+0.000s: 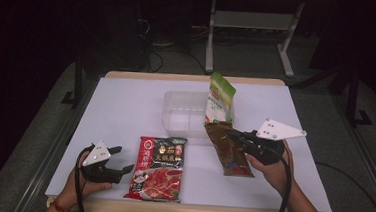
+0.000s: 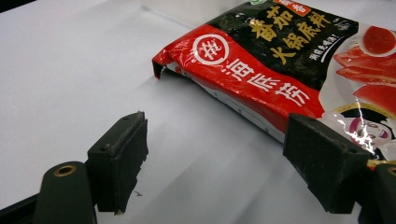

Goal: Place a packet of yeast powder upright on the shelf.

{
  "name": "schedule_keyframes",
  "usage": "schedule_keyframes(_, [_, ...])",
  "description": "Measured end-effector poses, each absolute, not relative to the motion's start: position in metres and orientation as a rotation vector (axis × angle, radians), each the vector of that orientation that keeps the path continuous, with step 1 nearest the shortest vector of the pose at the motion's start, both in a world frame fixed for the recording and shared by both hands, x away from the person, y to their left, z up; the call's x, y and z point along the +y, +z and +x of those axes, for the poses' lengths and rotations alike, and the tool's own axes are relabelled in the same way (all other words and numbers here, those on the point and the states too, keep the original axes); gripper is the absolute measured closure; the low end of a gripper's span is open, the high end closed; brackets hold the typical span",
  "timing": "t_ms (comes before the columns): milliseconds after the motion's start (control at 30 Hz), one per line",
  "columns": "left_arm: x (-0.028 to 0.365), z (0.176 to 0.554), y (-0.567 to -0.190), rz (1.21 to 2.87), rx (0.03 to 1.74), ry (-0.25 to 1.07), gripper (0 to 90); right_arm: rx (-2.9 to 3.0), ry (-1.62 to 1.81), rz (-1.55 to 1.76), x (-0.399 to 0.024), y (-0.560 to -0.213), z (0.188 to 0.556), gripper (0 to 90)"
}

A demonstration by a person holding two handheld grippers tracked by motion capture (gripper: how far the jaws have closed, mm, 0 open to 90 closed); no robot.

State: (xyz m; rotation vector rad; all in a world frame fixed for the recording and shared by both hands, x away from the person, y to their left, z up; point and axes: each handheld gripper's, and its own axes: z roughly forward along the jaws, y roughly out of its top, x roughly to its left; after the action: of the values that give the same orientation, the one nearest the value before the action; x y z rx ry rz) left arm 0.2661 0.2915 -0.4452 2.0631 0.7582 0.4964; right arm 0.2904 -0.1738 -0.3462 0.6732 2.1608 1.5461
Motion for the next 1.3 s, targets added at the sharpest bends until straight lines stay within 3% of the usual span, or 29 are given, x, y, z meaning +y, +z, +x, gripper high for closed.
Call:
schedule_keyframes(367, [0.292, 0.266, -0.446, 2.056, 0.753, 0.478, 21.0, 2.092, 1.570, 0.634, -0.131, -0.331, 0.305, 89.9])
schedule_keyframes(833, [0.292, 0.266, -0.447, 2.064, 0.749, 0.476, 21.0, 1.949, 1.601, 0.690, -0.093, -0.309, 0.352, 89.9])
schedule_keyframes(1300, [0.295, 0.265, -0.448, 2.075, 0.744, 0.473, 21.0, 1.896, 1.467, 0.758, -0.066, -0.316, 0.392, 89.9])
